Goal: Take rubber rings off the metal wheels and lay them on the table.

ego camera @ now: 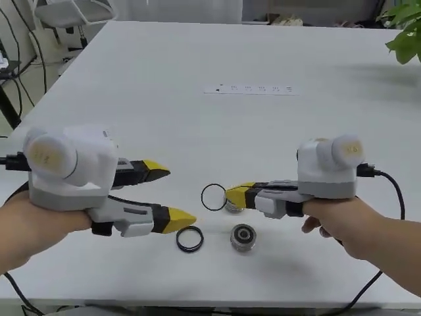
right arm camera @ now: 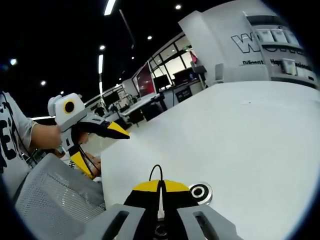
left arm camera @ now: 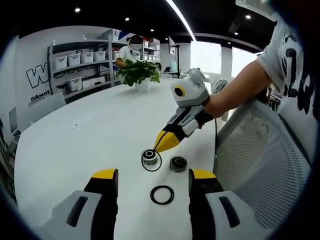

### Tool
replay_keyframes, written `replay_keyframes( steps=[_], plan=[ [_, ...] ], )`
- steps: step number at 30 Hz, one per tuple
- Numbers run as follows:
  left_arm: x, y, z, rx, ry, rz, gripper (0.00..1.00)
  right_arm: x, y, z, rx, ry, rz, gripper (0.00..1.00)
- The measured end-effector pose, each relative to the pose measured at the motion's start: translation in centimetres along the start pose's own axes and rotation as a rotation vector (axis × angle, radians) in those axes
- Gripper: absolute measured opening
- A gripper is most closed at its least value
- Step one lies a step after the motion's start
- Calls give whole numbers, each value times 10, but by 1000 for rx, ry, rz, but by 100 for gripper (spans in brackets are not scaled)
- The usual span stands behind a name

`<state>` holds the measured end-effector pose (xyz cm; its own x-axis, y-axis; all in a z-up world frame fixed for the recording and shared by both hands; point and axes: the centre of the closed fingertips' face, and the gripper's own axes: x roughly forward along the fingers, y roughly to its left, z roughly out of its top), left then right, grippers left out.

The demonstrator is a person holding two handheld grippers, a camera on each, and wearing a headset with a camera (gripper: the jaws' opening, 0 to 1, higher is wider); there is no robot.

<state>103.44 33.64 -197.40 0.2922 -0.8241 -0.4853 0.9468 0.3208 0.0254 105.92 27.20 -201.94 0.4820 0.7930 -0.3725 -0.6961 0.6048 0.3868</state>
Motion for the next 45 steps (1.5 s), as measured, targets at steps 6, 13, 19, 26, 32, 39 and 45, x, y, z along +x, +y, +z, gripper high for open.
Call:
replay_keyframes(
  steps=[6,13,19,26,32,39,45],
  plan=[
    [-14,0,-6,-7,1,20,58,8,11,-5,9,21,28,0],
    [-25,-4,-11,-21,-1,32,61,18,27,-15,43,59,69,0],
    [-33,-4,-14,-35,-3,46,62,24,36,-24,72,89,93,0],
    [-40,-5,-17,-42,-3,63,62,31,42,-34,93,127,107,0],
    [-46,-7,-21,-52,1,75,61,33,40,-47,113,175,92,0],
    [-50,-10,-26,-58,14,83,61,35,36,-51,108,188,65,0],
    [-53,-11,-25,-60,10,91,61,35,31,-52,89,193,38,0]
  ],
)
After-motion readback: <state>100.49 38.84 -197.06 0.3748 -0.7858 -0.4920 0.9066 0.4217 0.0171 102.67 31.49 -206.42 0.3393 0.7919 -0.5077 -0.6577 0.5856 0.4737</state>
